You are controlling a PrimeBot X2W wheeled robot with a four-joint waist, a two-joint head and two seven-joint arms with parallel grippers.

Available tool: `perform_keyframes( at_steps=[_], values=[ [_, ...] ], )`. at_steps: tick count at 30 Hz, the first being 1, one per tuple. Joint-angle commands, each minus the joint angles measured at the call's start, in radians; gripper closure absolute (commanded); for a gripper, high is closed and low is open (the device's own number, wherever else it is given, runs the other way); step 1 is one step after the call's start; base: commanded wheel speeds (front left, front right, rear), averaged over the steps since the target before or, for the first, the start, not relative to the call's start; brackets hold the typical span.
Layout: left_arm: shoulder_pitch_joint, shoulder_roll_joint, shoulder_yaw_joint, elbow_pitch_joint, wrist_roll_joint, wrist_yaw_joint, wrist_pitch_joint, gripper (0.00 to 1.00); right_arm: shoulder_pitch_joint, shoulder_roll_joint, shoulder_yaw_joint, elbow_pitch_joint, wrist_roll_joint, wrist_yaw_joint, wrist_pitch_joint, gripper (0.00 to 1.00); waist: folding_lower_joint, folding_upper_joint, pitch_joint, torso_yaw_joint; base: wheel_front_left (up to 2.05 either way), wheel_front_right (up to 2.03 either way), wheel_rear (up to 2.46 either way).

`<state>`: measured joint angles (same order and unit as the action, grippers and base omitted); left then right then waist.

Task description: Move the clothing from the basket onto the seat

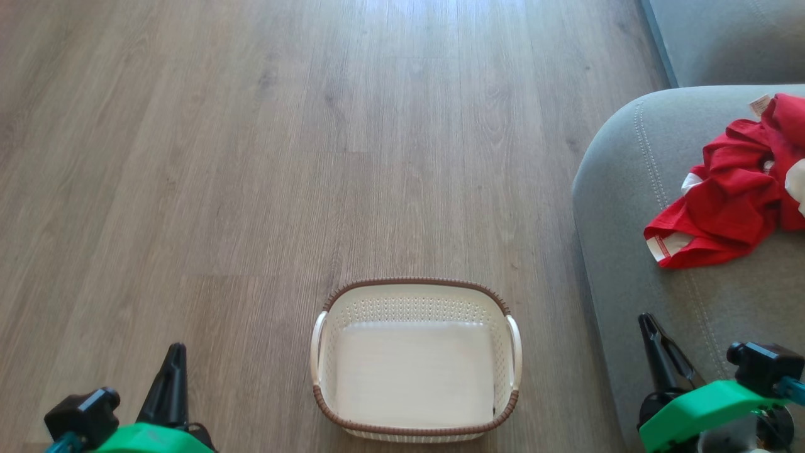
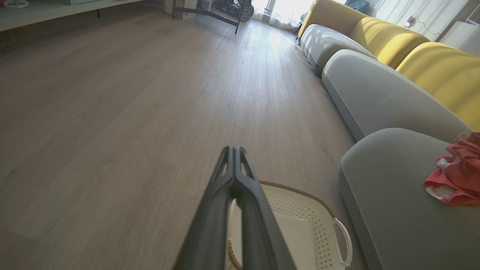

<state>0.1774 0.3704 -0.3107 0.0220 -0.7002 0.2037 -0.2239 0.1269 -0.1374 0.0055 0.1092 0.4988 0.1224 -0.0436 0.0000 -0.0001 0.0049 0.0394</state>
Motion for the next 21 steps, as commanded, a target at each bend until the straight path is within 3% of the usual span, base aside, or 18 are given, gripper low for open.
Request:
perform_keyframes(
  at_steps=[1, 21],
  values=[
    [-0.040, 0.007, 0.030, -0.022, -0.019, -0.008, 0.005, 1.00, -0.037, -0.007, -0.010, -0.026, 0.023, 0.001, 0.003, 1.00, 0.0000, 0.0000, 0.000, 0.000, 0.00, 0.00, 0.00],
    [-0.086, -0.048, 0.096, 0.028, -0.188, -0.069, 0.061, 1.00, -0.074, 0.008, -0.026, 0.004, 0.226, 0.002, 0.028, 1.00, 0.0000, 0.0000, -0.001, -0.008, 0.00, 0.00, 0.00]
  ],
)
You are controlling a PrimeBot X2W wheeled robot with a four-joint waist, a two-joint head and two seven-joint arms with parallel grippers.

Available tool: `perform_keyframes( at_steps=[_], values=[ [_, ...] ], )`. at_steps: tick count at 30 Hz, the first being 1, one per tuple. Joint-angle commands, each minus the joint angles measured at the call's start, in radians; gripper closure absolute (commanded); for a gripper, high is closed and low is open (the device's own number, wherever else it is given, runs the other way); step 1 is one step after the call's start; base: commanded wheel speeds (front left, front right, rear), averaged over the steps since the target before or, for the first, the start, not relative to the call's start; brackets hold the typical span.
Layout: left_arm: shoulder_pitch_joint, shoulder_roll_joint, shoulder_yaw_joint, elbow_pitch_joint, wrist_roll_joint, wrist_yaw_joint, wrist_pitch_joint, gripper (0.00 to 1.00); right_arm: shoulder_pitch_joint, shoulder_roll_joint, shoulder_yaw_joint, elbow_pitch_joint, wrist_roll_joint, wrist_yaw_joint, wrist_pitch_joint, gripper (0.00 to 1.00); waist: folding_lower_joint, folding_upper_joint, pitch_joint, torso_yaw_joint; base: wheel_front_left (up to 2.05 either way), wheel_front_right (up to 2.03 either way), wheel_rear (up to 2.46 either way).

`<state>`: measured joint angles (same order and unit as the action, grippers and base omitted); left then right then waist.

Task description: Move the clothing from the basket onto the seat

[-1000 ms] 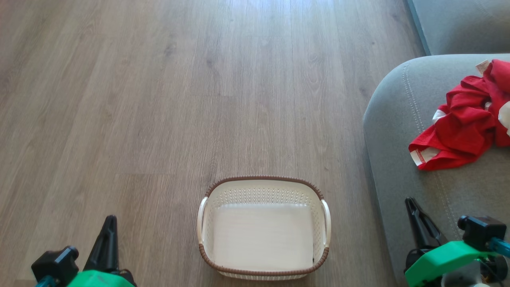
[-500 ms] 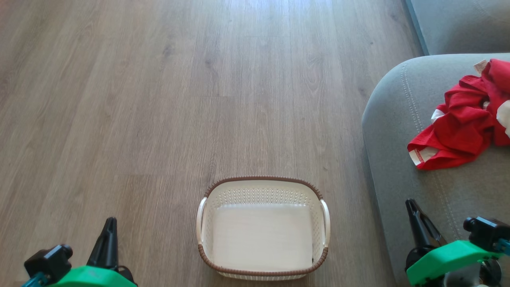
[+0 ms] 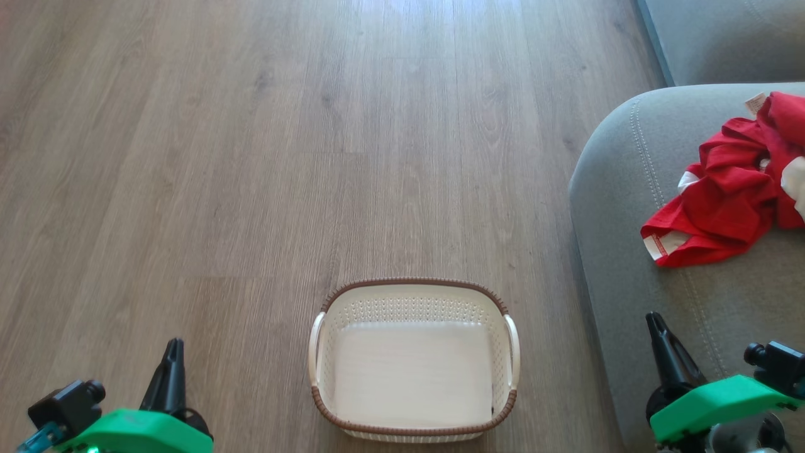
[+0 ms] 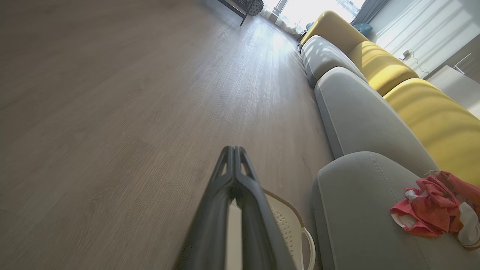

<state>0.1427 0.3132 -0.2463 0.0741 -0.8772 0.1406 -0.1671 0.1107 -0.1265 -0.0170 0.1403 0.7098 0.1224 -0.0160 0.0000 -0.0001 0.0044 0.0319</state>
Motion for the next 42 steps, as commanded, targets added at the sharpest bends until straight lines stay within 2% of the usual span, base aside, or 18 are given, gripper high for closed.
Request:
perform_keyframes(
  at_steps=[1, 42],
  values=[
    [-0.054, 0.006, 0.035, -0.022, -0.019, -0.009, 0.007, 1.00, -0.059, -0.003, -0.005, -0.026, 0.025, 0.002, 0.002, 1.00, 0.0000, 0.0000, 0.000, 0.000, 0.00, 0.00, 0.00],
    [-0.138, -0.104, 0.168, 0.060, -0.334, -0.123, 0.119, 1.00, -0.128, 0.028, -0.040, 0.030, 0.407, 0.005, 0.053, 1.00, 0.0000, 0.0001, -0.001, -0.014, 0.00, 0.00, 0.00]
  ],
)
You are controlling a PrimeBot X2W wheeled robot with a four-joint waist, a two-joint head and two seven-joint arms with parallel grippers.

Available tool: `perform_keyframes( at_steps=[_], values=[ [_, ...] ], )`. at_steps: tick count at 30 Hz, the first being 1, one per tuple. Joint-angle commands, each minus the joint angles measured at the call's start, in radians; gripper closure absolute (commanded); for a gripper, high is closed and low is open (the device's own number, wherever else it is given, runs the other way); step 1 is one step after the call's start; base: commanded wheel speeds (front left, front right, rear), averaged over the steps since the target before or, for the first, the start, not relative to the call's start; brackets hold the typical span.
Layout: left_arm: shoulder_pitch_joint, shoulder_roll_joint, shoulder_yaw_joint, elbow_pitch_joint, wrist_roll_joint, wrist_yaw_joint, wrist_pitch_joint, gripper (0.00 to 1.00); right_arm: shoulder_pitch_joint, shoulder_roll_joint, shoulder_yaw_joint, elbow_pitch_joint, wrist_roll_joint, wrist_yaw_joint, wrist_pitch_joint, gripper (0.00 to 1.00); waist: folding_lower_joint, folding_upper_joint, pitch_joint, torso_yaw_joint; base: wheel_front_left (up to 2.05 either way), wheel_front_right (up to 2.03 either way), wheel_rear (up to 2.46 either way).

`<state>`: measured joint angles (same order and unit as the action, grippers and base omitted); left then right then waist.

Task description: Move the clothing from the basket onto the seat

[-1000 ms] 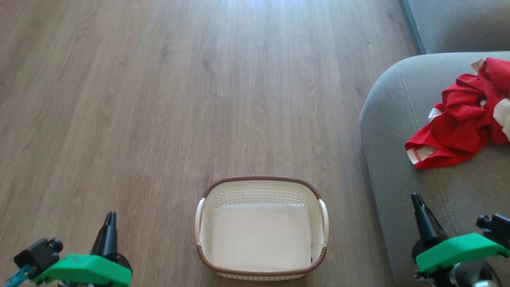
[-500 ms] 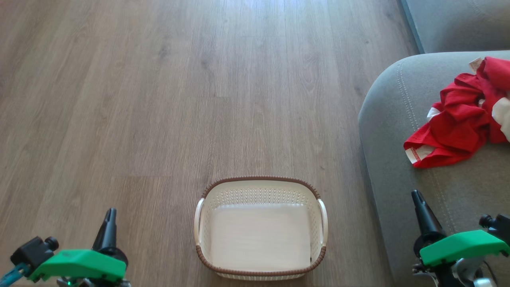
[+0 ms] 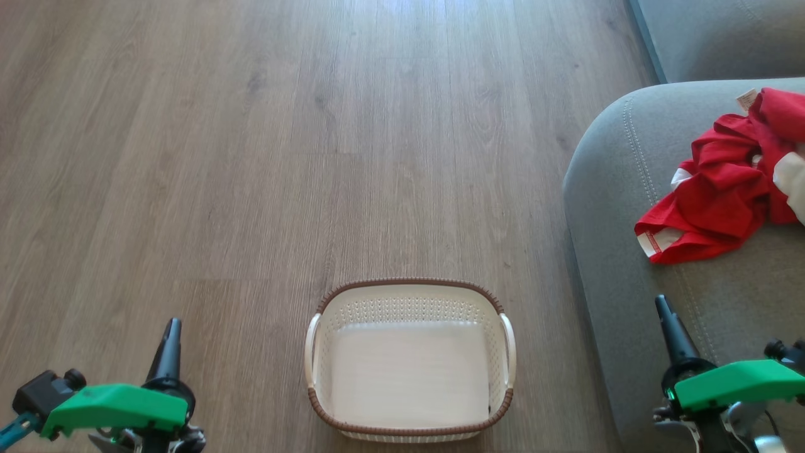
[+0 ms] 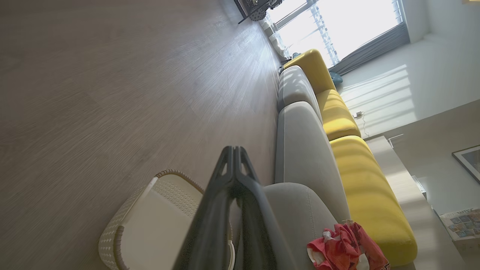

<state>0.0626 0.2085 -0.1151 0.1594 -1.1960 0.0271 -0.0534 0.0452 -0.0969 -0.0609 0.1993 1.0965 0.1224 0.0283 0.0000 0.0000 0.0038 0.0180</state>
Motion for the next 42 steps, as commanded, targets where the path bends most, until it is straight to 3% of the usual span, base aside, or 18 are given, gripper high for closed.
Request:
perform_keyframes(
  at_steps=[1, 42],
  values=[
    [-0.060, -0.002, 0.040, -0.023, -0.023, -0.012, 0.008, 1.00, -0.064, -0.001, 0.003, -0.027, 0.030, 0.005, 0.010, 1.00, 0.0000, 0.0000, 0.000, -0.001, 0.00, 0.00, 0.00],
    [-0.150, -0.123, 0.185, 0.066, -0.350, -0.131, 0.130, 1.00, -0.136, 0.034, -0.038, 0.032, 0.429, 0.008, 0.067, 1.00, 0.0000, 0.0000, -0.001, -0.015, 0.00, 0.00, 0.00]
  ],
)
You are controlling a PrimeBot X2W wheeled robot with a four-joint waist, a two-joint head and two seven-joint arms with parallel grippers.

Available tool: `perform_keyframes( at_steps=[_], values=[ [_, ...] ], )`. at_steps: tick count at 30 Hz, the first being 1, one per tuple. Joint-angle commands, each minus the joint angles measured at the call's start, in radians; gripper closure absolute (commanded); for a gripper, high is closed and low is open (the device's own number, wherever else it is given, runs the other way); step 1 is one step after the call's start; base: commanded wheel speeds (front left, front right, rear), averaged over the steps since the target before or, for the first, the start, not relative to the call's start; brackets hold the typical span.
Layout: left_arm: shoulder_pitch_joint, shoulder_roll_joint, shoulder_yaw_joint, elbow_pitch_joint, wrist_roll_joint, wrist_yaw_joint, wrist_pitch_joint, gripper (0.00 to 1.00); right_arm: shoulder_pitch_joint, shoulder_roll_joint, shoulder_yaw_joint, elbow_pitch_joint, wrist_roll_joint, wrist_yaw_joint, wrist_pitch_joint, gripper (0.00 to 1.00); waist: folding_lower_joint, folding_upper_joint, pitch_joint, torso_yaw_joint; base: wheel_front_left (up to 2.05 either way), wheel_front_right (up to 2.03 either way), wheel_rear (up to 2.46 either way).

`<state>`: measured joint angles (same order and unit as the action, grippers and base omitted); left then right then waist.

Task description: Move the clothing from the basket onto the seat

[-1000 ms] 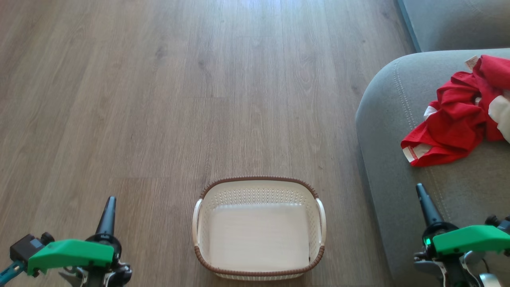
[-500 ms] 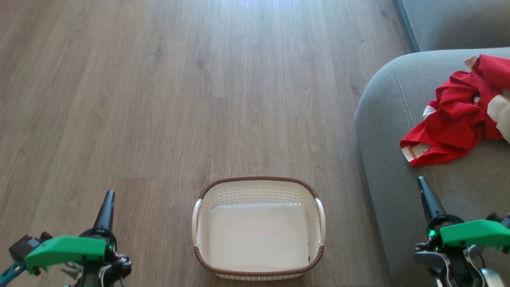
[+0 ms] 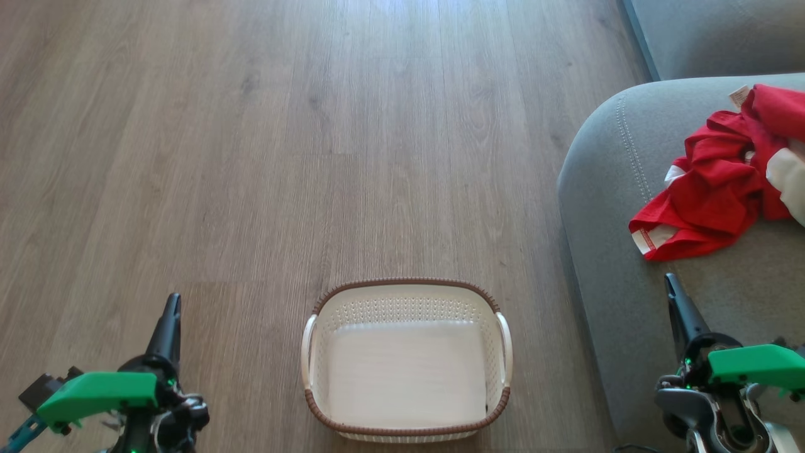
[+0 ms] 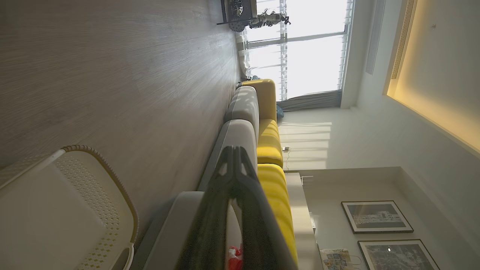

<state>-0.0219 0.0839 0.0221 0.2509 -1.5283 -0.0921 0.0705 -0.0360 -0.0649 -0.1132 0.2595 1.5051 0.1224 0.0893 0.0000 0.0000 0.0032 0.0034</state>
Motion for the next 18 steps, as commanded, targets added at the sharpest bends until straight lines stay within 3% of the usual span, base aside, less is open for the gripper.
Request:
perform_keyframes(
  at_steps=[1, 9, 18],
  values=[
    [-0.067, -0.001, 0.051, -0.023, -0.026, -0.015, 0.009, 1.00, -0.057, 0.003, 0.014, -0.027, 0.030, 0.008, 0.008, 1.00, 0.0000, 0.0000, 0.000, -0.001, 0.00, 0.00, 0.00],
    [-0.085, -0.024, 0.079, -0.006, -0.088, -0.038, 0.033, 1.00, -0.071, 0.010, 0.006, -0.015, 0.106, 0.008, 0.019, 1.00, 0.0000, 0.0000, 0.000, -0.003, 0.00, 0.00, 0.00],
    [-0.085, -0.026, 0.082, -0.006, -0.089, -0.039, 0.035, 1.00, -0.071, 0.010, 0.004, -0.015, 0.108, 0.008, 0.020, 1.00, 0.0000, 0.0000, 0.000, -0.003, 0.00, 0.00, 0.00]
  ],
)
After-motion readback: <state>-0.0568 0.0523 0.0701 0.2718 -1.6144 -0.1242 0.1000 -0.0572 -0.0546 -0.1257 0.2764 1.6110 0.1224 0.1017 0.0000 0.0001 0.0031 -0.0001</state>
